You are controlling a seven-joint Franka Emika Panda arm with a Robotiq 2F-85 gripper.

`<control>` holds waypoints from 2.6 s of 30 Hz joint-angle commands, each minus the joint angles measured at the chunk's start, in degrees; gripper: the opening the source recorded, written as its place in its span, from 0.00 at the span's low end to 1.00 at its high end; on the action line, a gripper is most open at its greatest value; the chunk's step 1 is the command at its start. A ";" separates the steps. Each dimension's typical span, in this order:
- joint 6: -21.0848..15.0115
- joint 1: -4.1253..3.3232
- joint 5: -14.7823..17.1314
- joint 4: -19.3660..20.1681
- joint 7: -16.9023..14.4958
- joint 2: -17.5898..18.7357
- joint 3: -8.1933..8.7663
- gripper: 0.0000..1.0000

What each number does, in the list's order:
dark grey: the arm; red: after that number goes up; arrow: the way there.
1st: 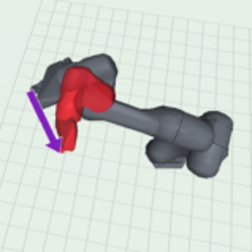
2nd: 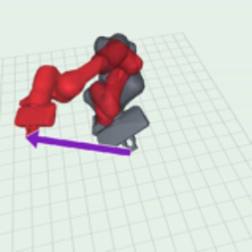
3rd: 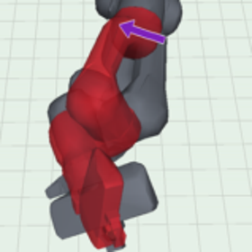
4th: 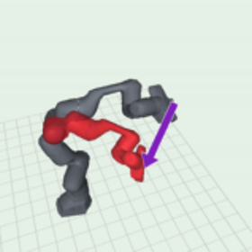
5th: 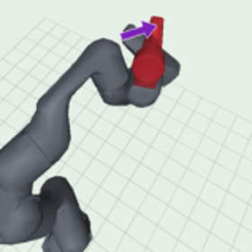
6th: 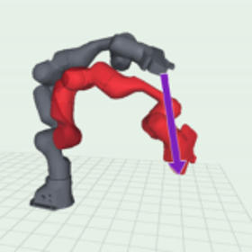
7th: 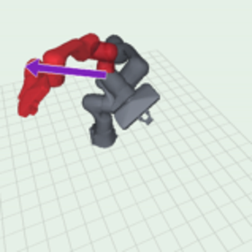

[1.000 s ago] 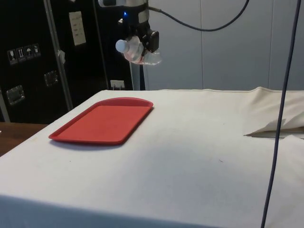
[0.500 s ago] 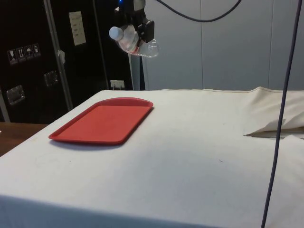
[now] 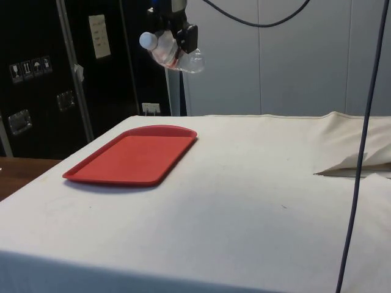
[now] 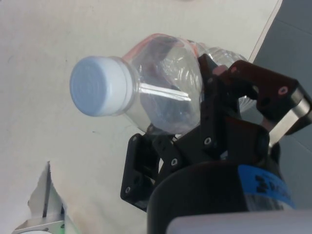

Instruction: Place the bottle upright on the tray.

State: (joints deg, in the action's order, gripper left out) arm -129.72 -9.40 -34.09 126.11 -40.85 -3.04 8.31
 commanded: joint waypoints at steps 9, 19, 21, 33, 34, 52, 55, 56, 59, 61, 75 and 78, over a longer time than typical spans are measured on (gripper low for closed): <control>-0.86 0.00 2.01 0.17 -0.34 -1.09 0.74 0.36; -2.41 0.00 4.70 0.74 -0.92 -1.95 1.32 0.36; -3.27 0.00 5.90 0.92 -0.97 -1.89 1.49 0.36; -7.05 0.00 11.17 1.89 -1.15 -1.72 2.29 0.36; -7.05 0.00 11.17 1.89 -1.15 -1.72 2.29 0.36; -12.03 -0.11 19.08 3.32 -1.66 -1.66 3.09 0.36; -12.55 -0.11 19.94 3.50 -1.78 -1.66 3.15 0.36; -12.83 -0.11 20.40 3.55 -1.83 -1.66 3.21 0.36; -13.64 -0.11 22.12 3.78 -2.18 -1.66 3.32 0.36; -14.15 -0.11 23.09 3.90 -2.35 -1.66 3.44 0.36; -17.30 -0.17 30.31 4.87 -4.35 -1.66 3.78 0.36; -17.70 -0.17 31.86 4.98 -4.87 -1.60 3.78 0.36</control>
State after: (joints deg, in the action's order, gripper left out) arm -146.56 -9.40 -3.50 130.75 -44.86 -4.53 12.03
